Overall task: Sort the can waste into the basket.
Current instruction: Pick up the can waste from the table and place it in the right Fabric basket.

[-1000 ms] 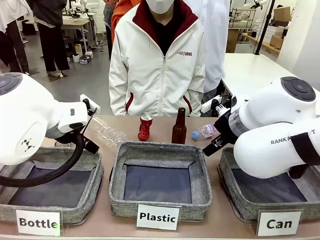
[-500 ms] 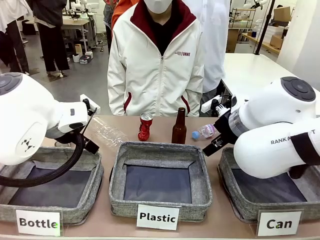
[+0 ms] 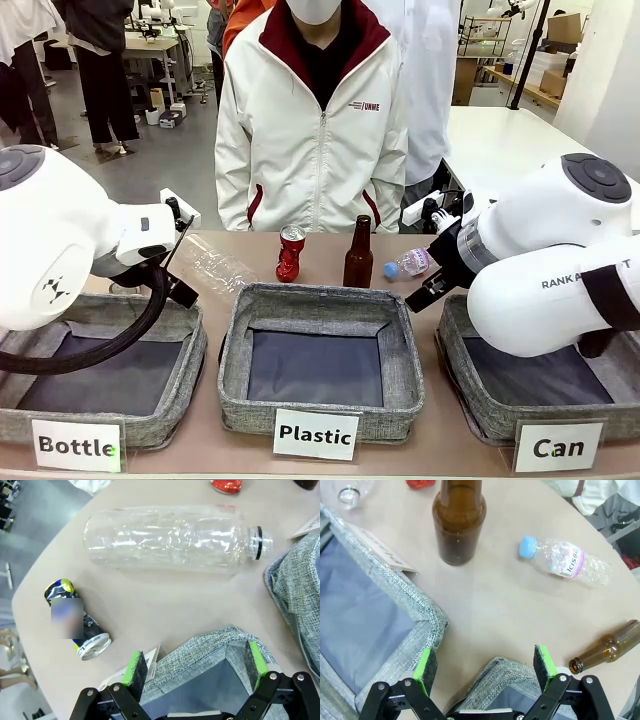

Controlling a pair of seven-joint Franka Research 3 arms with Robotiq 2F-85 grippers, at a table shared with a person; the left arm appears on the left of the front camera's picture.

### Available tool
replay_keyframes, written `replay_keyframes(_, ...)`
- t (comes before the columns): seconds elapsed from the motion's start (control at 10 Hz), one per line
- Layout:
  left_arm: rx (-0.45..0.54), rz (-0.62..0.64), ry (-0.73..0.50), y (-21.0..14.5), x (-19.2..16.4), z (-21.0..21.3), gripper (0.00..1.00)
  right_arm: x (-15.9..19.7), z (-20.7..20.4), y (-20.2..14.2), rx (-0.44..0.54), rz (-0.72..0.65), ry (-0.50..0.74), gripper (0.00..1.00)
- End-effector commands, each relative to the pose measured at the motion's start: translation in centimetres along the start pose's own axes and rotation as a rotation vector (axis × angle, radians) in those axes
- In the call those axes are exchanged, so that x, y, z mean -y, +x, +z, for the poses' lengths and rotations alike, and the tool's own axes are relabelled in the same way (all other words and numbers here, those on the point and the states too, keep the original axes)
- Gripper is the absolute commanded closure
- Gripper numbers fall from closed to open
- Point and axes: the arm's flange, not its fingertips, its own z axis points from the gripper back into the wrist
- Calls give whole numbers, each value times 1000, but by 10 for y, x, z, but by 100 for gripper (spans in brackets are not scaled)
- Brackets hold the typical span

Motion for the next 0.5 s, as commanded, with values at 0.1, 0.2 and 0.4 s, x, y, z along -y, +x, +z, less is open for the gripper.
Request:
replay_keyframes(0.1, 0, -1, 0, 0, 0, 0, 0, 0, 0, 0, 0, 0, 0, 0)
replay_keyframes(0.2, 0, 0, 0, 0, 0, 0, 0, -1, 3, -2, -76, -50, 15, 0)
replay_keyframes(0.4, 4, -22, -299, -16, -2, 50, 0, 6, 54, -4, -51, -327, 163, 0)
